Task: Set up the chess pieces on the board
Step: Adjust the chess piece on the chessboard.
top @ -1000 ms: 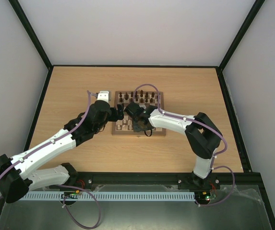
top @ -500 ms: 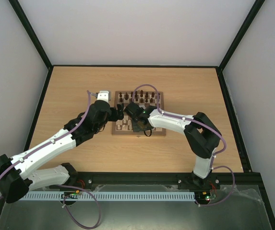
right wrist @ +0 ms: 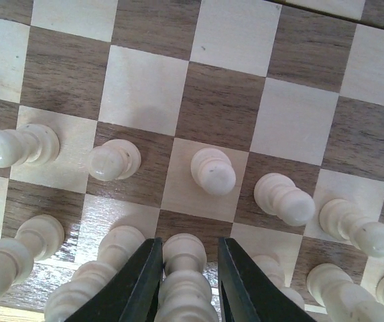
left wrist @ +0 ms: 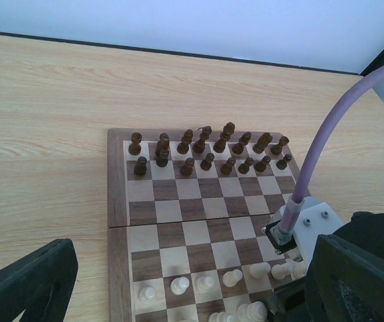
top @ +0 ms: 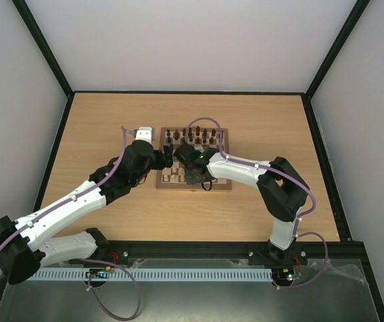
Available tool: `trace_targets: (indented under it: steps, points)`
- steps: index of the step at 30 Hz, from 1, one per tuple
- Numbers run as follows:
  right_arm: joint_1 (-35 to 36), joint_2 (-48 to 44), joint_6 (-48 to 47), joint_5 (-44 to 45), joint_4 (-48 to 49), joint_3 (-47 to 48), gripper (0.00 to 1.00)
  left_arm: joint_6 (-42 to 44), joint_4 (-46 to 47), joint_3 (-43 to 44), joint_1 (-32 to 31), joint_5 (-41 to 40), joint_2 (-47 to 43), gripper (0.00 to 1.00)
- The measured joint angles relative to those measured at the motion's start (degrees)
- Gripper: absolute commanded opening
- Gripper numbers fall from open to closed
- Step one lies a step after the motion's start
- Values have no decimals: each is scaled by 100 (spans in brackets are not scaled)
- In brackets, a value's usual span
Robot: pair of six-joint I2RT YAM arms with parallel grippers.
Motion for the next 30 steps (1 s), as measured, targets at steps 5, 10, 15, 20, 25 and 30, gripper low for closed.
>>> trace_targets:
  steps: [5,10,15,20,25,30]
  points:
    - [-13,0,-2,17,0,0,23,-2,0,0,0,0,4,99]
    - [-17,0,-2,17,0,0,23,0,2,0,0,0,11,99]
    - [-20,0,-2,15,0,0,24,0,2,0,11,2,11,99]
    - [-20,0,-2,15,0,-2,24,0,2,0,11,2,17,99]
    - [-20,-2,-2,17,0,-13,24,0,2,0,11,2,26,99]
    - [-20,-4,-2,20,-2,-33,25,0,2,0,11,2,26,99]
